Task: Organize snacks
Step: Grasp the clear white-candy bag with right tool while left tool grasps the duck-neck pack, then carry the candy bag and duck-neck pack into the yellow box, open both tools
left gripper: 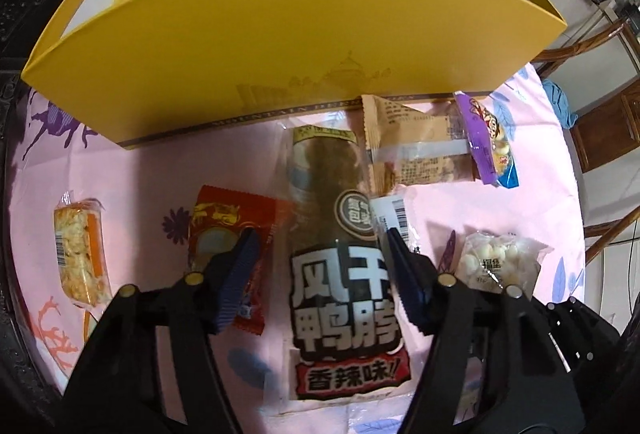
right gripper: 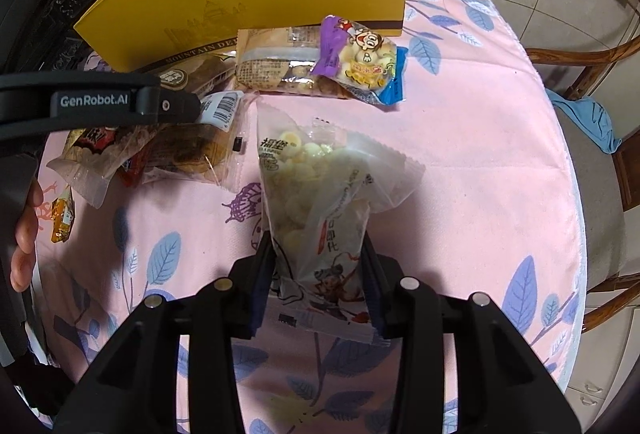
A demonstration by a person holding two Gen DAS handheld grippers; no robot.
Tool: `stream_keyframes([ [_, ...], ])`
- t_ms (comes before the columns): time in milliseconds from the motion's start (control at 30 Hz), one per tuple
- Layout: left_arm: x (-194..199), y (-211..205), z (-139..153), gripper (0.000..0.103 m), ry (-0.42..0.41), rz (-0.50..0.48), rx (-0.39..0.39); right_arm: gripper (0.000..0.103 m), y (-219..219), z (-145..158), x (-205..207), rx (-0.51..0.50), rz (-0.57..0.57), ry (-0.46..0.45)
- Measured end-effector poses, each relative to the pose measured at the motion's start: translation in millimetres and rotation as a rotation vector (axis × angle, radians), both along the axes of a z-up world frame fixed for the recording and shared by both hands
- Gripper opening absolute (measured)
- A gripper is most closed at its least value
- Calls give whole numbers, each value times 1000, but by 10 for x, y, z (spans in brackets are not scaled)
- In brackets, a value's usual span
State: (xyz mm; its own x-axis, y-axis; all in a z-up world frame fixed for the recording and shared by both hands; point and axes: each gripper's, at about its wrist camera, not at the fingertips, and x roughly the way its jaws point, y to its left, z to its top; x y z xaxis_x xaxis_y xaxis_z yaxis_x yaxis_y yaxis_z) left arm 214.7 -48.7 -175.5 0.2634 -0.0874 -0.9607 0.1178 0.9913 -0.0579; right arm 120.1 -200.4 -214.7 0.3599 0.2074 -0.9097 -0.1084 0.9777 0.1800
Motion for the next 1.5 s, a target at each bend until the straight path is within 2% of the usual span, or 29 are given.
stream_keyframes([
  [67, 6, 7, -21, 63, -4, -4, 2, 41, 13, 5, -34, 0, -2, -1],
  [100, 9, 11, -27, 55, -7, -5, -3, 41, 9, 2, -32, 0, -2, -2],
  [167, 30, -26, -25, 47, -13, -18, -20, 41, 18, 5, -48, 1, -3, -2],
  [200, 9, -61, -8, 39, -17, -25, -22, 41, 18, 4, -47, 2, -2, -3],
  [400, -53, -63, 34, 32, -59, -39, -40, 41, 11, 1, -41, -1, -1, -6],
  [567, -187, -42, 161, 30, -103, -32, -58, 41, 7, 6, -48, -1, 1, -8],
  [767, -524, 20, 491, 30, -167, -28, -97, 41, 17, 10, -50, -3, 4, -11],
  [900, -819, 124, 688, 30, -201, 3, -128, 38, 23, 33, -77, -9, 7, -26],
  [1067, -957, 249, 833, 30, -229, 34, -142, 34, 40, 134, -100, -10, 13, -52],
  [1367, -905, 412, 1187, 30, -322, 62, -160, 33, 43, 745, -78, 26, 23, -188],
  [1500, -733, 413, 1345, 30, -357, 66, -149, 33, 71, 1152, 168, 60, 20, -258],
])
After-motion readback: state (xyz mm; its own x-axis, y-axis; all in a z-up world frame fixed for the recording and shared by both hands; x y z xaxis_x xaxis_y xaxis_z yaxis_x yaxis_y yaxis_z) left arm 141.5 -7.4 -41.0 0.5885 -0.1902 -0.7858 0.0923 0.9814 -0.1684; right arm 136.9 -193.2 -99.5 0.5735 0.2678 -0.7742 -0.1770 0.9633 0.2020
